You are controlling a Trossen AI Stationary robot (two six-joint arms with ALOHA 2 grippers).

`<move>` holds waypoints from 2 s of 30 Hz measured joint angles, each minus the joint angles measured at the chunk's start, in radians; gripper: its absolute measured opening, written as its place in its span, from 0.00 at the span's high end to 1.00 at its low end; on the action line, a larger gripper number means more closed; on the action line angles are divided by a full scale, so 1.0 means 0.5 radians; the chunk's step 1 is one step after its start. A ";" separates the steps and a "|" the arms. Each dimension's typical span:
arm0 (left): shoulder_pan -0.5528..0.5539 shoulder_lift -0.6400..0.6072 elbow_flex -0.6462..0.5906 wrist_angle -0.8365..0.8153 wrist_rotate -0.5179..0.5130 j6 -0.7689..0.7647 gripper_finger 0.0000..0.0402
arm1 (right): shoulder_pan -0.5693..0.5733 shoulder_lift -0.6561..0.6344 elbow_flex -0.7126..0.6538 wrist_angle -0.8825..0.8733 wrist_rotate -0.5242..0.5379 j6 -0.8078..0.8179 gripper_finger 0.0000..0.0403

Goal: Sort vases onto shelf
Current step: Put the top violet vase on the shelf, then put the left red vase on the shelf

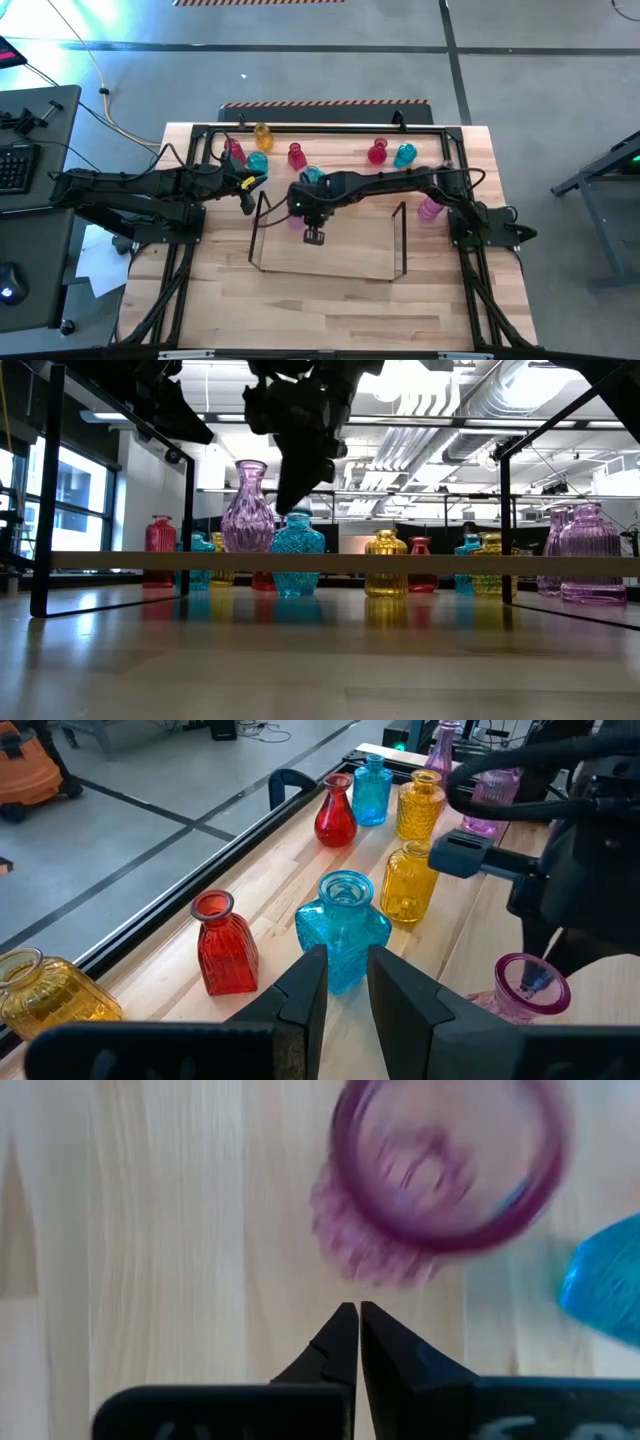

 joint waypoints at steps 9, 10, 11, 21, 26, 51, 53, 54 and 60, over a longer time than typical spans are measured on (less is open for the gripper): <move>0.000 0.000 0.000 0.000 0.001 -0.001 0.83 | -0.058 0.060 0.001 0.024 0.033 -0.017 1.00; 0.000 0.000 0.000 -0.001 0.000 0.000 0.83 | -0.061 0.076 0.002 0.023 0.023 -0.018 1.00; 0.000 -0.001 0.000 0.001 0.000 0.004 0.83 | -0.062 0.092 0.002 0.037 -0.010 -0.020 1.00; 0.000 0.000 0.000 0.001 0.000 0.034 0.83 | -0.059 0.159 0.001 0.085 -0.040 -0.054 1.00; -0.001 0.000 0.000 0.002 0.000 0.034 0.83 | -0.082 0.147 0.001 0.034 0.058 -0.071 1.00; -0.001 0.000 0.000 0.002 0.000 0.034 0.83 | -0.097 0.147 0.001 0.252 -0.072 -0.070 1.00; -0.001 0.000 0.000 0.001 0.000 0.034 0.83 | -0.096 0.147 0.001 0.252 -0.072 -0.070 1.00; -0.001 0.000 0.000 0.001 0.000 0.034 0.83 | -0.096 0.147 0.001 0.250 -0.070 -0.070 1.00; -0.001 -0.045 0.000 -0.058 -0.049 0.134 0.83 | -0.101 0.146 0.029 -0.084 0.216 -0.072 1.00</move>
